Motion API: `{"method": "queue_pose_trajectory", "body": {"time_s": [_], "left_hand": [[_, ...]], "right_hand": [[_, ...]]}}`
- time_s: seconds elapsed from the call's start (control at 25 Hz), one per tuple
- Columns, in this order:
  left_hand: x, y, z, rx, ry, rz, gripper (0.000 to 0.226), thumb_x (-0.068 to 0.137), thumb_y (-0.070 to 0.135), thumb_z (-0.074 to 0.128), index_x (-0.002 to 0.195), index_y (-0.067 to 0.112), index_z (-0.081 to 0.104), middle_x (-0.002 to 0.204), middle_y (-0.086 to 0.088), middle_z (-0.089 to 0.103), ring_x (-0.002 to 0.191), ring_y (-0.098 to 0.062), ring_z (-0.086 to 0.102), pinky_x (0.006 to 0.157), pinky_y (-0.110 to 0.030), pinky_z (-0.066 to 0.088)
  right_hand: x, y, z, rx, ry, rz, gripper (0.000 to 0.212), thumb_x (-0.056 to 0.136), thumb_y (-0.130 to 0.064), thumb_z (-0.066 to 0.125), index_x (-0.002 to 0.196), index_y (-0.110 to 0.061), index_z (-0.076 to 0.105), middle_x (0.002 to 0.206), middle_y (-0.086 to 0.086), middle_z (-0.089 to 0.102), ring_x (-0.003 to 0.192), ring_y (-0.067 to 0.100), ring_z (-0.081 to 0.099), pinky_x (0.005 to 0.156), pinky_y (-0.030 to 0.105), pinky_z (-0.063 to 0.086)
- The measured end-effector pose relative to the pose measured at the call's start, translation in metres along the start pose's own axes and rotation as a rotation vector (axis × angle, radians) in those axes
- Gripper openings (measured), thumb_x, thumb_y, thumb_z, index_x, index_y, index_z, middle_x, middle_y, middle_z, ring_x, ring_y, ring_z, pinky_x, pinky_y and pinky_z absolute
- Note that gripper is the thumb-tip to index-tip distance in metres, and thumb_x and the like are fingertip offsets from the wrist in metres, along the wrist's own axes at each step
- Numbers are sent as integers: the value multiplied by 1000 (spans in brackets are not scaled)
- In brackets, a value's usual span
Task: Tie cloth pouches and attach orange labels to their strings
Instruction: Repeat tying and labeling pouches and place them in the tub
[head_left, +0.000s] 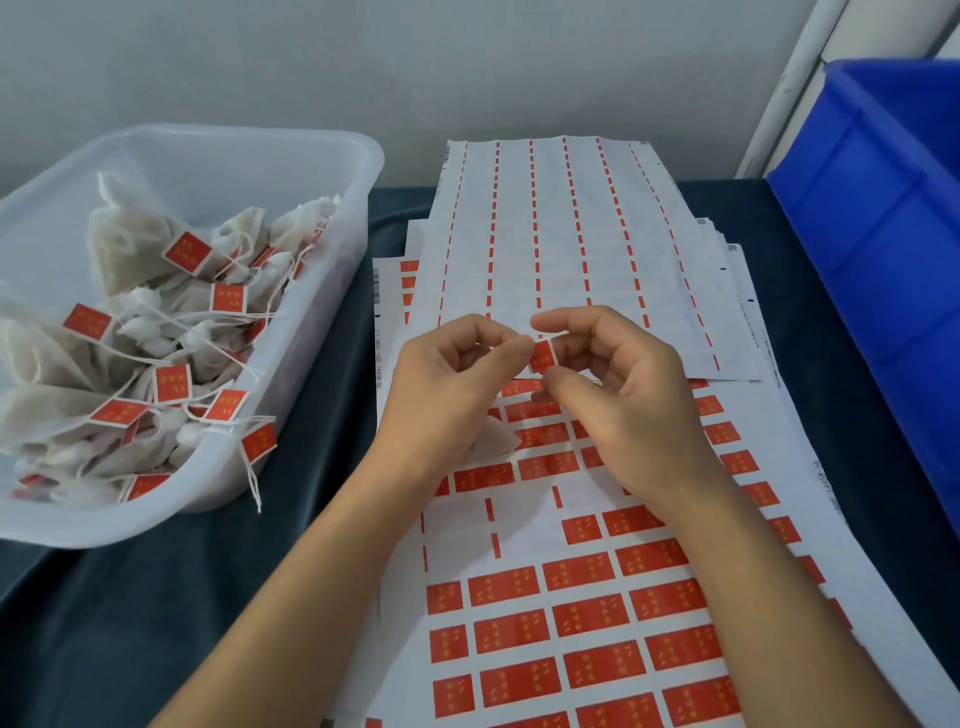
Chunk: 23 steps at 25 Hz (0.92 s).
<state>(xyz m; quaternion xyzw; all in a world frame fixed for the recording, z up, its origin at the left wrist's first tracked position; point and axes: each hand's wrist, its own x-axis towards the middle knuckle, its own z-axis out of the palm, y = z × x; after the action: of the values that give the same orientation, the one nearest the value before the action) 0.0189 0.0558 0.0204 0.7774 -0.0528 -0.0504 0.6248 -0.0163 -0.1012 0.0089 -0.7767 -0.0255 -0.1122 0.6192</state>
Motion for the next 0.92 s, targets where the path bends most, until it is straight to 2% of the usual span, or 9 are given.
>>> {"method": "queue_pose_trajectory", "body": {"time_s": [0.16,0.24,0.32,0.48,0.68,0.8,0.92], "left_hand": [[1,-2,2,25,-18,47,15,100,25,70,86,24,76,55,20,62,48,4,57,45,-7,41],[1,-3,2,34,-32,59,14,100,24,70,87,23,77,59,18,65,49,3,57,46,-8,42],[1,-3,2,46,-40,74,14,100,24,70,88,23,77,62,17,67,50,3,58,47,-9,43],[1,-3,1,41,-51,81,13,100,24,70,89,24,77,63,18,66,51,3,58,48,-9,44],[1,-6,3,48,-8,81,11,97,33,72,87,32,76,73,3,72,56,-10,58,55,-15,50],[3,-7,3,51,1,106,12,98,31,71,86,33,75,76,8,73,63,-16,64,59,-16,55],[3,-9,4,118,-24,119,11,98,34,70,88,34,73,80,11,74,74,-16,70,66,-20,59]], "right_hand": [[0,-1,-1,52,19,53,18,94,-30,58,107,-26,71,93,-12,72,94,11,70,82,22,60],[0,-1,-1,18,38,56,10,100,-27,62,98,-25,71,87,-10,73,88,13,71,78,25,61],[1,0,-1,6,53,61,10,100,-23,63,95,-24,72,84,-8,73,84,14,71,76,24,61],[1,-1,-2,9,57,63,9,99,-26,64,95,-26,73,83,-10,73,83,11,71,73,17,58],[1,-1,-3,-7,63,76,8,99,-29,65,96,-29,73,83,-12,73,81,9,72,71,15,58],[1,0,-2,42,54,93,8,99,-27,66,98,-27,73,83,-11,74,79,10,73,69,16,58],[2,0,-2,-11,71,76,7,98,-25,66,97,-28,72,83,-13,73,80,8,73,68,15,57]]}}
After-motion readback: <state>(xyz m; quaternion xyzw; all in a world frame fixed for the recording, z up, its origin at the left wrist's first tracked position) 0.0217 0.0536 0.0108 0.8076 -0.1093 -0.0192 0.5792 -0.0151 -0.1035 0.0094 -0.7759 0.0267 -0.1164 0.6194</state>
